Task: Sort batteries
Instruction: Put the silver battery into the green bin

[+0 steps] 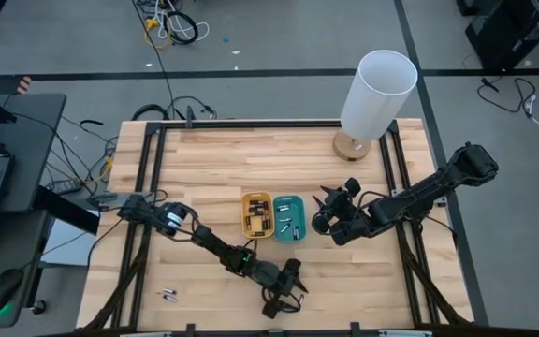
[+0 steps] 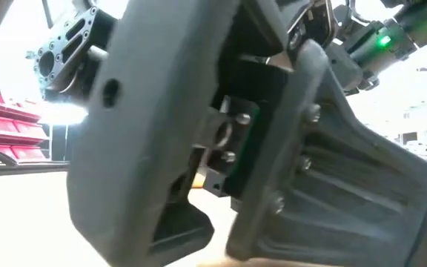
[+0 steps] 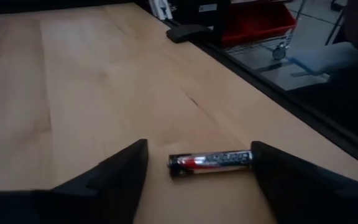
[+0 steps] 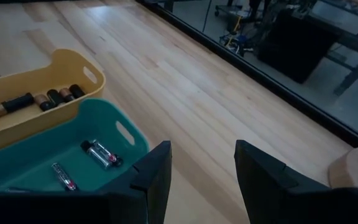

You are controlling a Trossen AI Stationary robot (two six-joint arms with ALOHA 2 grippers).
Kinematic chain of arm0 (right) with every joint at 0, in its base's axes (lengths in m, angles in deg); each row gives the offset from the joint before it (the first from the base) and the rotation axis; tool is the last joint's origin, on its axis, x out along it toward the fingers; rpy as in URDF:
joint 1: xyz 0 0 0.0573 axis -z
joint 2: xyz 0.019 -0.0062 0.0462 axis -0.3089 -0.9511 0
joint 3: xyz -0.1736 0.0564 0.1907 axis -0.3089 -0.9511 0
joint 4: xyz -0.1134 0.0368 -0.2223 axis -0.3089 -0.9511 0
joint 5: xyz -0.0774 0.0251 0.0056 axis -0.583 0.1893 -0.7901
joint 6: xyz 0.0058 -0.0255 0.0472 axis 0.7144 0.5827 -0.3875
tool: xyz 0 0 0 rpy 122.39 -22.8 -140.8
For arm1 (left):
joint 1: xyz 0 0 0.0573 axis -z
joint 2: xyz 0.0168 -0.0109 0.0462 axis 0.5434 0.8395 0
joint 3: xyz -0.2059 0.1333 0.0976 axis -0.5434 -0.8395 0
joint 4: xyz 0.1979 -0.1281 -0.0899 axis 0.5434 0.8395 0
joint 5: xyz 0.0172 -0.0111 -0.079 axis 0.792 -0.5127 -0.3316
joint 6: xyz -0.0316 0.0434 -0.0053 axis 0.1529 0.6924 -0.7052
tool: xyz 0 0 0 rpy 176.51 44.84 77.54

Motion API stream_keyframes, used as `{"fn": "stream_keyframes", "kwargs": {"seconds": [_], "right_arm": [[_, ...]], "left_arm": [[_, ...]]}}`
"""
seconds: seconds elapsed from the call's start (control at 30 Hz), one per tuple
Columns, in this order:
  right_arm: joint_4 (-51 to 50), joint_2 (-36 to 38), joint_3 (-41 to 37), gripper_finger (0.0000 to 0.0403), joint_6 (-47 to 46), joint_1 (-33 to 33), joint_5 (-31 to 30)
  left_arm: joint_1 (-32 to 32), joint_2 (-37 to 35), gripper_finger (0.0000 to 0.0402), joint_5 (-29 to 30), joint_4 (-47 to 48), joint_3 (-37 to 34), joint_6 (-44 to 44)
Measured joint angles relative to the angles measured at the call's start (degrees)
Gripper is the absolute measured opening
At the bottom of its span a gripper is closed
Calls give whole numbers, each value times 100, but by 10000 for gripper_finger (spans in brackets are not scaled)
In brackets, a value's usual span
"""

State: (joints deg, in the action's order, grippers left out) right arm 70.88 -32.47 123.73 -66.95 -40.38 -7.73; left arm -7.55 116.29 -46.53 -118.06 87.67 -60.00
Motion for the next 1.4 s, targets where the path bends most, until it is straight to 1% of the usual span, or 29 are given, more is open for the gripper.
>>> {"fn": "stream_keyframes", "kwargs": {"seconds": [0.13, 0.23, 0.43, 0.5, 0.57, 0.67, 0.83, 0.97, 1.1, 1.4], "right_arm": [[-12, 0, 0, 163, -57, -17, 6], [-14, 0, 0, 163, -60, -60, 9], [-30, 0, 0, 163, -49, -92, -12], [-61, 0, 0, 163, -44, -91, -16], [-103, 0, 0, 163, -48, -90, -52], [-162, 0, 0, 163, -57, -90, -109], [-197, 0, 0, 163, -59, -90, -142], [-204, 0, 0, 163, -48, -90, -142], [-249, 0, 0, 163, -43, -90, -142], [-423, 0, 0, 163, -7, -90, -142]], "left_arm": [[0, -2, 238, 202, 56, 4, -39], [3, -2, 204, 254, 66, -2, -62], [13, 6, 203, 399, 18, -13, -70], [13, -17, 211, 405, -52, -28, -59], [13, -87, 218, 429, 4, -35, -50], [0, -251, 218, 488, 196, -75, -45], [-81, -751, 213, 724, 885, -189, 60], [-178, -1248, 216, 1047, 1745, -221, 82], [-372, -1720, 216, 1076, 2471, -223, 92], [-1117, -2725, 217, 1101, 3692, -209, 219]]}}
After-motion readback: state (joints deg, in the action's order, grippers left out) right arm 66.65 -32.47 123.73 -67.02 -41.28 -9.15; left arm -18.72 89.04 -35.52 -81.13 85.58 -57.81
